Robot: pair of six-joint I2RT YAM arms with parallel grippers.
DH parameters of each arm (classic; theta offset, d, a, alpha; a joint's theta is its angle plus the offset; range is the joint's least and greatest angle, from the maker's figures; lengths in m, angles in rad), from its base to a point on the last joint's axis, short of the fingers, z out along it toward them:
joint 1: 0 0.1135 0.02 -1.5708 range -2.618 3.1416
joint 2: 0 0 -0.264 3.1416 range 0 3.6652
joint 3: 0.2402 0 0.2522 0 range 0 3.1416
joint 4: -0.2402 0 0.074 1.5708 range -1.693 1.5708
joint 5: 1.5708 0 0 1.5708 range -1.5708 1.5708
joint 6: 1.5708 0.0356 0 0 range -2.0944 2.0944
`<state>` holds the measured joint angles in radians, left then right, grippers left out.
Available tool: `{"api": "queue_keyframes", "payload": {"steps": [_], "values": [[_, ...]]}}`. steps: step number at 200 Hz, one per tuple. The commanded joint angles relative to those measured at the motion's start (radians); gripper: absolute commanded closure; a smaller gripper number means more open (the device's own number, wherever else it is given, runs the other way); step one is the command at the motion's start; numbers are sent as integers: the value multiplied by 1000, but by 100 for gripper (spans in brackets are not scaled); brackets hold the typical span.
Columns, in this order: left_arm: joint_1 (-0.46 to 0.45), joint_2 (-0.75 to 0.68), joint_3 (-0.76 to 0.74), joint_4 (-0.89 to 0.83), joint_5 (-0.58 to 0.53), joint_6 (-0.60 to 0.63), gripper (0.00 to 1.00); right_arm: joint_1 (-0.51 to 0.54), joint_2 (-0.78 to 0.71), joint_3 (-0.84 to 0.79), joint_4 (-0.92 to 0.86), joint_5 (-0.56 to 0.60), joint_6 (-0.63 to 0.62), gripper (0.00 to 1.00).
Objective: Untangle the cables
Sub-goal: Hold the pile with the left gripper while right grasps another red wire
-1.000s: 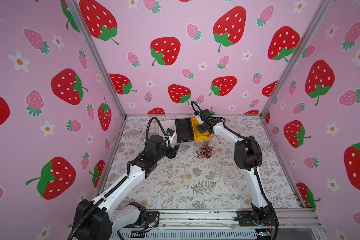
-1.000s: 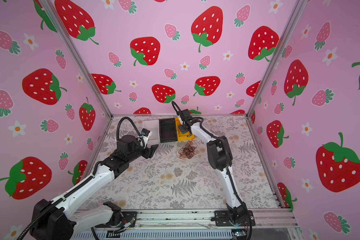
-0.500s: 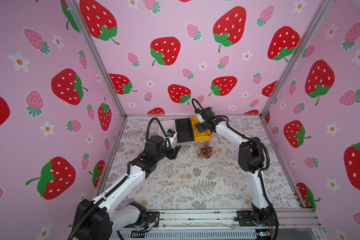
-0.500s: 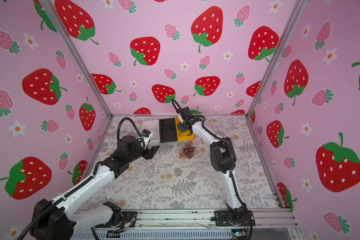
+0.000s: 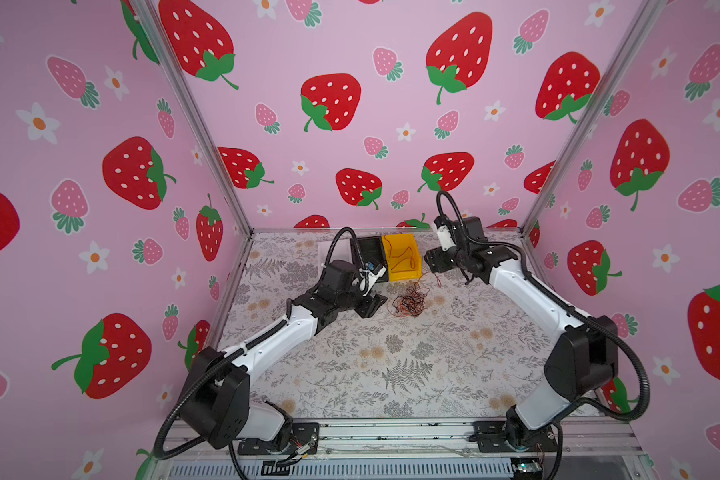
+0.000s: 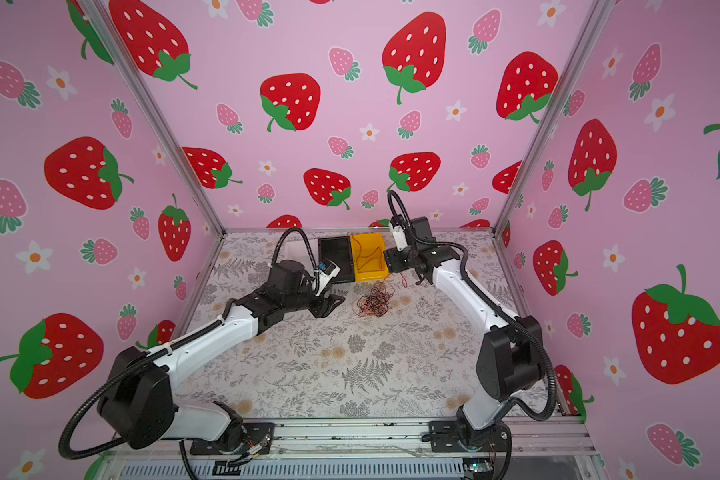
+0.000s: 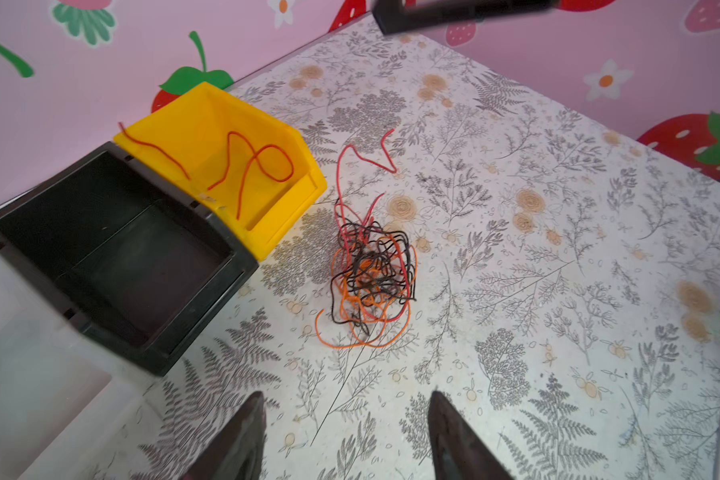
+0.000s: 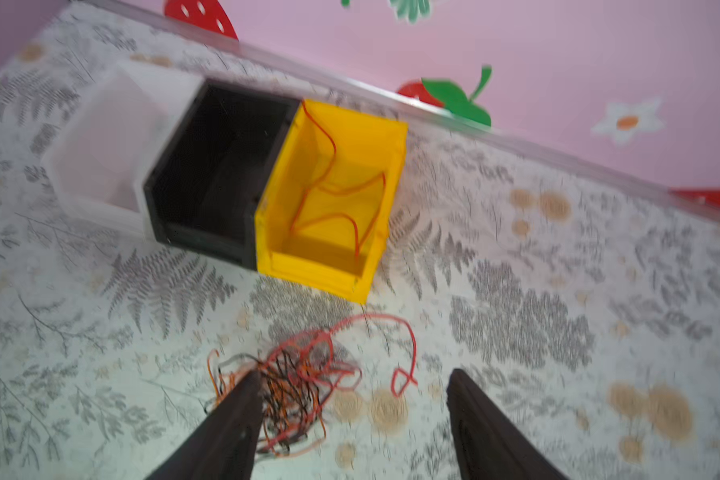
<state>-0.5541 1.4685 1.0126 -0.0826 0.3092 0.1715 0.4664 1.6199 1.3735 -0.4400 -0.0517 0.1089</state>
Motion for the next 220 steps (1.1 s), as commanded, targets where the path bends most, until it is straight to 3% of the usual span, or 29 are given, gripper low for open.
{"api": "queue_keyframes", "payload": {"steps": [1, 67, 94, 109, 152, 174, 220], "values": [[-30, 114, 110, -10, 72, 7, 40, -25, -47, -149, 22, -65, 74, 28], [-64, 407, 312, -33, 95, -18, 42, -64, 67, -164, 71, -78, 69, 35], [-66, 475, 364, -51, 96, -18, 38, -66, 118, -155, 139, -82, 73, 40], [-64, 516, 404, -84, 81, -4, 37, -69, 167, -121, 141, -69, 68, 47], [-61, 628, 503, -138, 106, 4, 38, -72, 226, -55, 133, -45, 64, 87], [-63, 643, 503, -132, 101, 5, 50, -72, 180, -66, 127, 4, 53, 100], [-58, 578, 418, -120, 81, 48, 86, -86, 9, -73, 66, 125, -3, 100]]}}
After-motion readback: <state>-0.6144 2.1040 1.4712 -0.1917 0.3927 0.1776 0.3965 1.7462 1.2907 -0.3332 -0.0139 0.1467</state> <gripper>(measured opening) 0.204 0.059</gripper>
